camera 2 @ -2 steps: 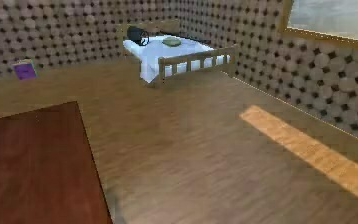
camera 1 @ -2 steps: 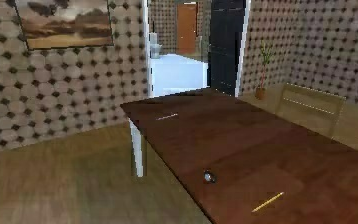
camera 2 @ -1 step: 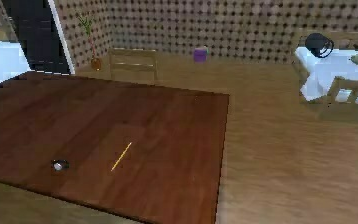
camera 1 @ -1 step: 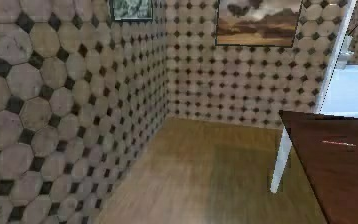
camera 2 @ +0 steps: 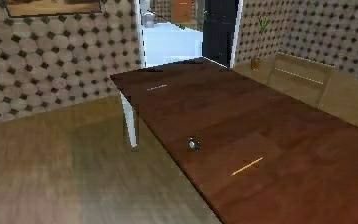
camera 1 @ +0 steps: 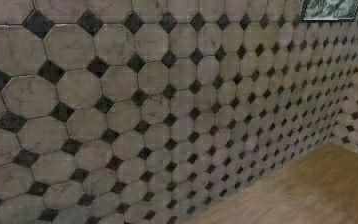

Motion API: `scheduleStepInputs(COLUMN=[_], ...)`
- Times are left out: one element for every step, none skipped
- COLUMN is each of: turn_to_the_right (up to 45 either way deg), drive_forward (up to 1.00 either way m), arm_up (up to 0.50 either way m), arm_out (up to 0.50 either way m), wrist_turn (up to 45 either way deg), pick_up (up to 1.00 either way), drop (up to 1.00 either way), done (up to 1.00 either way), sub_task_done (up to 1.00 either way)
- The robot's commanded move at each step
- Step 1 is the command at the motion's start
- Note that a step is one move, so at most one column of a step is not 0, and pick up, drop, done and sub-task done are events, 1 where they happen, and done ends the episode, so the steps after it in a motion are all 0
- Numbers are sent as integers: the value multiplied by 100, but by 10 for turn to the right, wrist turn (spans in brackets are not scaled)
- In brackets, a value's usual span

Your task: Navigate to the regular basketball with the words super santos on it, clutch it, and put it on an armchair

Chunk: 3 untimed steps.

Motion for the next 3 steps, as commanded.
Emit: scheduleStepInputs(turn_to_the_right=[-360, 0, -450], drive_forward=[0, 25, 0], arm_up=[0, 0, 0], arm_out=[0, 0, 0], wrist_turn=[0, 0, 0], pick_up=[0, 0, 0], drop=[0, 0, 0], done=[0, 0, 0], sub_task_done=[0, 0, 0])
